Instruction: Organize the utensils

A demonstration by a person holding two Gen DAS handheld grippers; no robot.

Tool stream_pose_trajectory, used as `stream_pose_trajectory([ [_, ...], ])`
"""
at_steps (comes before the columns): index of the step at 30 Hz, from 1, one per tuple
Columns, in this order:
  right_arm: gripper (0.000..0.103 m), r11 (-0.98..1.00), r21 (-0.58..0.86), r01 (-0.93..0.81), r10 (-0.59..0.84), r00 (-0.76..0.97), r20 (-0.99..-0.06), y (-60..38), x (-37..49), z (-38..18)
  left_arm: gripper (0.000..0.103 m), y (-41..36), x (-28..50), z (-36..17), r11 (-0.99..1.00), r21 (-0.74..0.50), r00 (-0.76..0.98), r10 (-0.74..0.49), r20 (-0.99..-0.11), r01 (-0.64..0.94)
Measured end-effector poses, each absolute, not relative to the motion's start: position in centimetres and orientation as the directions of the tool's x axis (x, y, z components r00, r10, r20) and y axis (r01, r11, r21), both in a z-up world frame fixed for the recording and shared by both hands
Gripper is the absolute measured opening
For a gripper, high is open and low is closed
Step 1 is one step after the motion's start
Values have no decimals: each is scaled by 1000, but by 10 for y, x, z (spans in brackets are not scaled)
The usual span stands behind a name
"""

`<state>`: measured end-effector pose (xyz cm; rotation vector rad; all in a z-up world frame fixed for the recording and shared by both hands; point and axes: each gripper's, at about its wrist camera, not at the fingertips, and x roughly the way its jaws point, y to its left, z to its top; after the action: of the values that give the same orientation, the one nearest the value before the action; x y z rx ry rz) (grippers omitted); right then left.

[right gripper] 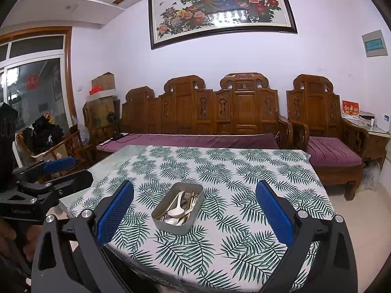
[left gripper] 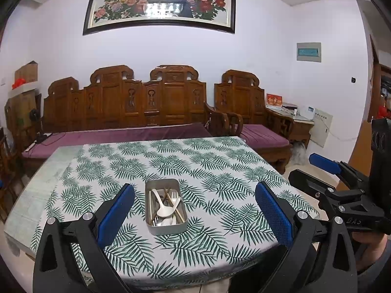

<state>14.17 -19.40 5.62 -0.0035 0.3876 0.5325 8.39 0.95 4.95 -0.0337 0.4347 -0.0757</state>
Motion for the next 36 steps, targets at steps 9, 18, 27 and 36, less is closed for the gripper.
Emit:
stream_pose_trajectory([
  [9, 101, 863, 98, -495, 494, 791, -360, -192, 141, 55, 95, 11, 82, 50, 997, -50, 907, -77, -414, 62],
  [18, 101, 863, 99, -495, 495, 792, -359, -192, 141, 55, 95, 12, 81, 50, 997, -48, 908, -76, -411, 62],
  [27, 101, 863, 99, -495, 495, 791, -358, -193, 141, 55, 95, 11, 81, 50, 997, -44, 910, -73, -408, 60],
  [36, 101, 863, 99, -495, 495, 791, -358, -191, 140, 54, 95, 11, 80, 51, 997, -46, 911, -73, -407, 60],
])
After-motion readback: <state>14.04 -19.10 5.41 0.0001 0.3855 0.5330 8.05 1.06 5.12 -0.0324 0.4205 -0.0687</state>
